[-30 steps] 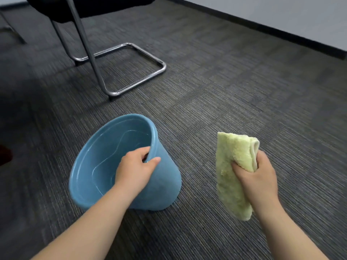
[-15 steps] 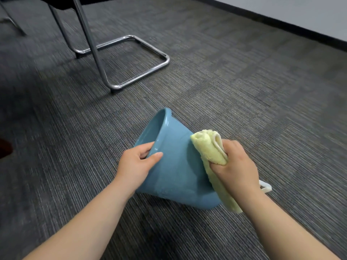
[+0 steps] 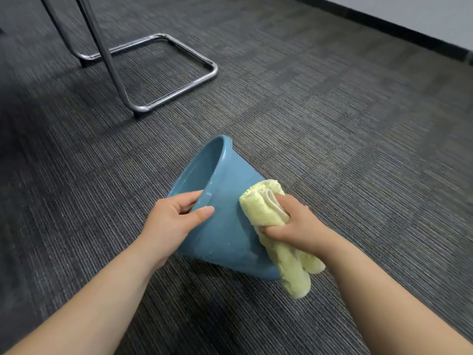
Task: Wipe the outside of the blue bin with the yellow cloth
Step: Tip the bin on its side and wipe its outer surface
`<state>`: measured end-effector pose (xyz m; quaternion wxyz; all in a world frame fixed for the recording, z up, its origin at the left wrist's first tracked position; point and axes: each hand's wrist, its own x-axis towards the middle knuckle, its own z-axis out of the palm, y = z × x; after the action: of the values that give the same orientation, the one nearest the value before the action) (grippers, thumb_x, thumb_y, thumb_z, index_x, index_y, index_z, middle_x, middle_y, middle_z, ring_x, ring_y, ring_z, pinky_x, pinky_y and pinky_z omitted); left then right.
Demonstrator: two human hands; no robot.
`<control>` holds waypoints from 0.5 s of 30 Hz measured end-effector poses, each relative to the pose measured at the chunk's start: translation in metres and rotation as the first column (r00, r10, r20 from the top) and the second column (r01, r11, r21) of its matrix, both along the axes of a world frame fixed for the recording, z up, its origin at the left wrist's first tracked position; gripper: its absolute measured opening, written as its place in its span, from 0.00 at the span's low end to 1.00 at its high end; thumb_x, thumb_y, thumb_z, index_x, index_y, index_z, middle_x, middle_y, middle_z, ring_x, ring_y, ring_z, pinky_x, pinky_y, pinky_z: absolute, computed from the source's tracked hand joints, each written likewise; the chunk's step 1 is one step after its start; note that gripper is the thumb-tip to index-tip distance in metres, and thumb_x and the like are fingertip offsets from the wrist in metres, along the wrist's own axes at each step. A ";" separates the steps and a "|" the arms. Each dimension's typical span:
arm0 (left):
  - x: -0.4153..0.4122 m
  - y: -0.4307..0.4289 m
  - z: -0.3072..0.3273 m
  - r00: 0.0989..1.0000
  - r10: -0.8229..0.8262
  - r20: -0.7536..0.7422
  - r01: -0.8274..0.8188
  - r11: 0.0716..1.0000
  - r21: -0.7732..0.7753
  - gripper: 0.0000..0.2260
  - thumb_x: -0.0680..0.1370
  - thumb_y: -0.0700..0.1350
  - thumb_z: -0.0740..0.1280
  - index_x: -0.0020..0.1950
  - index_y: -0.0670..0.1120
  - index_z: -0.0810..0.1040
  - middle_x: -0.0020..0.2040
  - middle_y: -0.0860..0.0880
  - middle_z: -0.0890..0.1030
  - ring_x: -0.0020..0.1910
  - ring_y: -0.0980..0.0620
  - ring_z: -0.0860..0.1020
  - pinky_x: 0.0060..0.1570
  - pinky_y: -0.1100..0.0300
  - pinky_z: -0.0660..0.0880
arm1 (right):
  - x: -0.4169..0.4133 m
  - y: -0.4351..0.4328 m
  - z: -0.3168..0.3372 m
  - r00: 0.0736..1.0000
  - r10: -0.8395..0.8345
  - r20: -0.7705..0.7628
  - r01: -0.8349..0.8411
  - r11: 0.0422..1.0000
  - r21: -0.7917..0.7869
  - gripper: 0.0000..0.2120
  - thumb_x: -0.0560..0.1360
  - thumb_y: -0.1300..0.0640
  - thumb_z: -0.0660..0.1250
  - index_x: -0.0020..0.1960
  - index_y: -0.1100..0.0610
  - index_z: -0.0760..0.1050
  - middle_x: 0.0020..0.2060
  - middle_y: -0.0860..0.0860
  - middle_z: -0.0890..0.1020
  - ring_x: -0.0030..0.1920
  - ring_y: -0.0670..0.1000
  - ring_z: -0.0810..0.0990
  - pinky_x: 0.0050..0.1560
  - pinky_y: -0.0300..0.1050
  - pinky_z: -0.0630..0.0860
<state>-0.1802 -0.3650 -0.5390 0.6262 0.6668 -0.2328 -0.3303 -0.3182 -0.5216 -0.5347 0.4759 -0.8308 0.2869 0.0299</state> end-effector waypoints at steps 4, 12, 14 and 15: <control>-0.005 -0.002 0.002 1.000 0.006 0.017 -0.006 1.000 -0.007 0.15 0.71 0.34 0.66 0.41 0.56 0.80 0.33 0.62 0.83 0.36 0.63 0.81 0.33 0.72 0.74 | -0.005 -0.003 0.003 0.995 -0.087 0.056 0.096 0.978 -0.187 0.15 0.65 0.59 0.66 0.30 0.45 0.62 0.37 0.42 0.63 0.40 0.49 0.70 0.54 0.51 0.67; -0.019 -0.008 0.004 0.990 0.051 0.132 -0.051 0.999 -0.008 0.12 0.74 0.39 0.64 0.41 0.57 0.78 0.32 0.68 0.80 0.35 0.70 0.78 0.34 0.77 0.71 | 0.006 0.024 0.019 0.995 -0.065 0.081 0.097 0.859 -0.503 0.17 0.64 0.53 0.68 0.52 0.52 0.68 0.48 0.50 0.63 0.39 0.55 0.69 0.37 0.43 0.62; -0.022 -0.009 0.005 0.986 0.085 0.143 -0.084 0.996 -0.016 0.11 0.74 0.41 0.63 0.40 0.57 0.77 0.31 0.71 0.79 0.35 0.73 0.76 0.33 0.79 0.69 | 0.010 0.039 0.015 0.997 -0.024 0.075 0.062 0.826 -0.560 0.20 0.65 0.49 0.68 0.54 0.54 0.68 0.53 0.53 0.67 0.47 0.57 0.71 0.40 0.44 0.64; -0.023 -0.009 0.005 0.985 0.096 0.145 -0.095 0.995 -0.018 0.11 0.74 0.41 0.62 0.39 0.57 0.77 0.30 0.71 0.78 0.35 0.74 0.76 0.33 0.79 0.68 | 0.011 0.044 0.014 0.995 -0.028 0.091 0.075 0.829 -0.554 0.21 0.66 0.46 0.67 0.54 0.55 0.68 0.55 0.55 0.68 0.50 0.57 0.71 0.44 0.47 0.67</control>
<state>-0.2035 -0.3744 -0.5343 0.6263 0.6961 -0.2475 -0.2490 -0.3077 -0.4774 -0.5210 0.2250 -0.9259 0.2864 -0.1007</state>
